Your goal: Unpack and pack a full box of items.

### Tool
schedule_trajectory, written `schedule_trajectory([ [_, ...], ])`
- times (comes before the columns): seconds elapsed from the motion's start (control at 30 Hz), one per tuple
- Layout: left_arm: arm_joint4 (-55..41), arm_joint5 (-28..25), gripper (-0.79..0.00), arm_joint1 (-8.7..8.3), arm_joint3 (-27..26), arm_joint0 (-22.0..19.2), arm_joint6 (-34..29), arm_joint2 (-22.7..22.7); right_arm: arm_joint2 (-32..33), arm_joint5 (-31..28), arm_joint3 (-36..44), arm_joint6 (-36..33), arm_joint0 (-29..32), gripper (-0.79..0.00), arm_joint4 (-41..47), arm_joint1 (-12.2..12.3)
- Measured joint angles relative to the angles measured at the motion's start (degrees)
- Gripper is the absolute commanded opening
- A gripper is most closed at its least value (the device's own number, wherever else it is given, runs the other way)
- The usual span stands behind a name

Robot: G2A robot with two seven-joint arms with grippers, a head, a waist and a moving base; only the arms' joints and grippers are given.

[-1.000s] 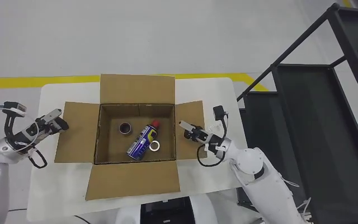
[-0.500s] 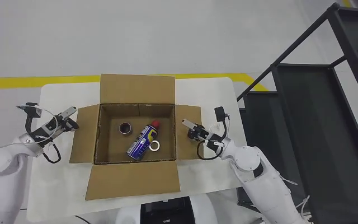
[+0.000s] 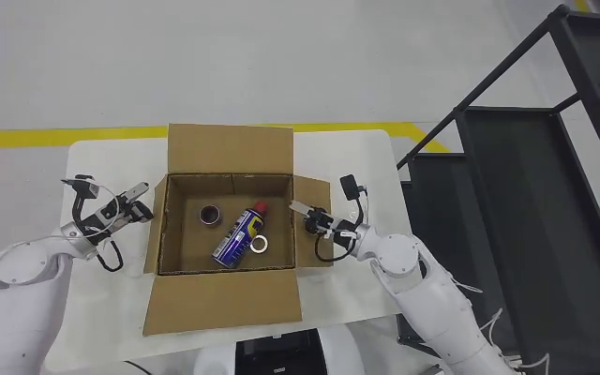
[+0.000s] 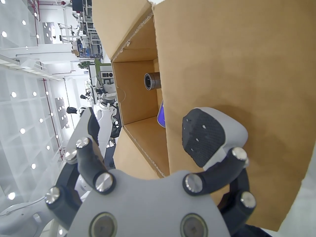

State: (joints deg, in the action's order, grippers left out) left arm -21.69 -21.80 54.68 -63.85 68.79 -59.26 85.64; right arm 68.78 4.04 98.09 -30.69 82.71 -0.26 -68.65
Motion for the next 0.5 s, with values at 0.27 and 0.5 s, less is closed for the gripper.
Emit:
schedule_trajectory([
  [0.27, -1.27, -1.04, 0.000, -0.03, 0.30, -0.02, -0.77, 0.14, -1.25, 1.03, -1.31, -0.31, -1.58, 0.000, 0.04, -0.20],
  [0.5, -2.06, -1.57, 0.000, -0.04, -0.07, -0.07, -1.26, 0.12, -1.07, 0.29, -1.32, 0.39, -1.70, 0.000, 0.82, -0.24],
])
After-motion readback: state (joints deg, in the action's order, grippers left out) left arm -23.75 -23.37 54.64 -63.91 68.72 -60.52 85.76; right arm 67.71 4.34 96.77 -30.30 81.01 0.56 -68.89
